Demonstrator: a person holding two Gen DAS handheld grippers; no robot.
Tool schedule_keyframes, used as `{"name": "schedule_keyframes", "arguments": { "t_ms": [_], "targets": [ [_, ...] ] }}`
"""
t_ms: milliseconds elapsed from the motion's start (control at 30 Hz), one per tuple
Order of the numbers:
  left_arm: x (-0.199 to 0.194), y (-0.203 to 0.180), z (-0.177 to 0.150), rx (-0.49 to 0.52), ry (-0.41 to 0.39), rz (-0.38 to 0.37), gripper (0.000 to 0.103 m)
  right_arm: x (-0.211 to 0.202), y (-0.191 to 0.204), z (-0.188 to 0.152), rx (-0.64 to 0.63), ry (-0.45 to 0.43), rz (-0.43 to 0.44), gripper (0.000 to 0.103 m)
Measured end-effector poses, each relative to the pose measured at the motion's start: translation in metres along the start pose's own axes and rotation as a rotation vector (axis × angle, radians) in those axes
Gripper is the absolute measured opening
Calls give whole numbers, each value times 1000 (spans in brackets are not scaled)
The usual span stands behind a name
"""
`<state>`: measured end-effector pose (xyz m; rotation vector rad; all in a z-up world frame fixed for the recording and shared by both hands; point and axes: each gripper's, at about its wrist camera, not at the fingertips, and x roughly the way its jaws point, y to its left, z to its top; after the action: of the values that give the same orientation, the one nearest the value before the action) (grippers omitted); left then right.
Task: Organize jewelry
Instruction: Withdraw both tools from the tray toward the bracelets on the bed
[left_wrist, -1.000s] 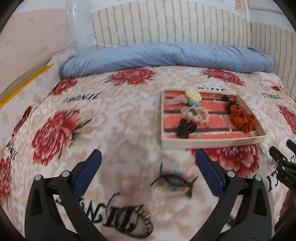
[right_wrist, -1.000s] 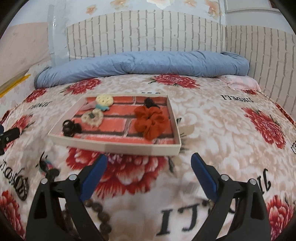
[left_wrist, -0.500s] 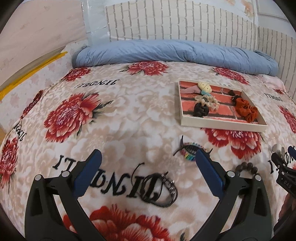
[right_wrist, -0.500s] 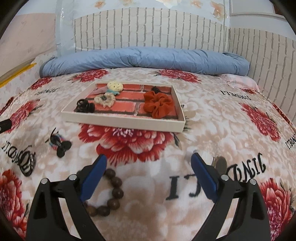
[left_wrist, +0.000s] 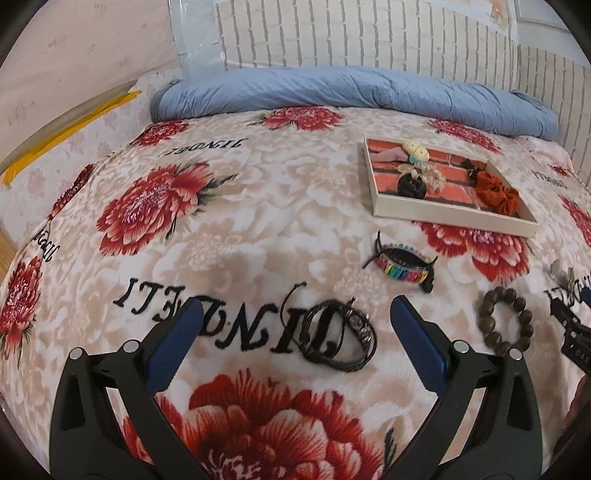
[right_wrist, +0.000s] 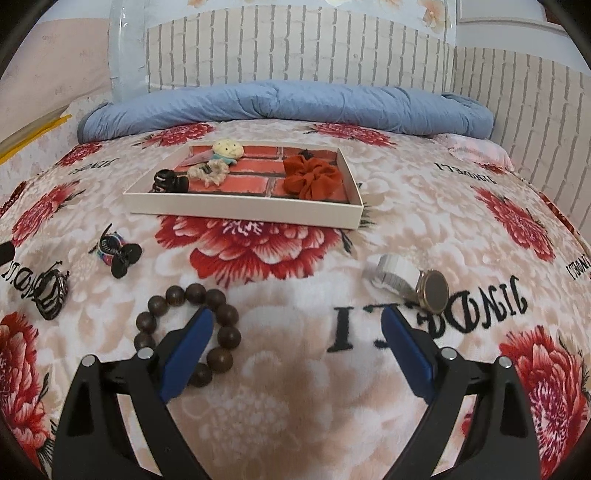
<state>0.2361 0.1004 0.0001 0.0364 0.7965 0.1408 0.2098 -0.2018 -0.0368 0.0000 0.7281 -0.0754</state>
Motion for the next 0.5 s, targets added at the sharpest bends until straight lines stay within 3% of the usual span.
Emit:
{"name": "schedule_keyframes", "arguments": {
  "t_ms": [500],
  "targets": [
    [38,19,-24,-20,63,10,98,16,18,-5,-43,45,-9,90]
  ]
}}
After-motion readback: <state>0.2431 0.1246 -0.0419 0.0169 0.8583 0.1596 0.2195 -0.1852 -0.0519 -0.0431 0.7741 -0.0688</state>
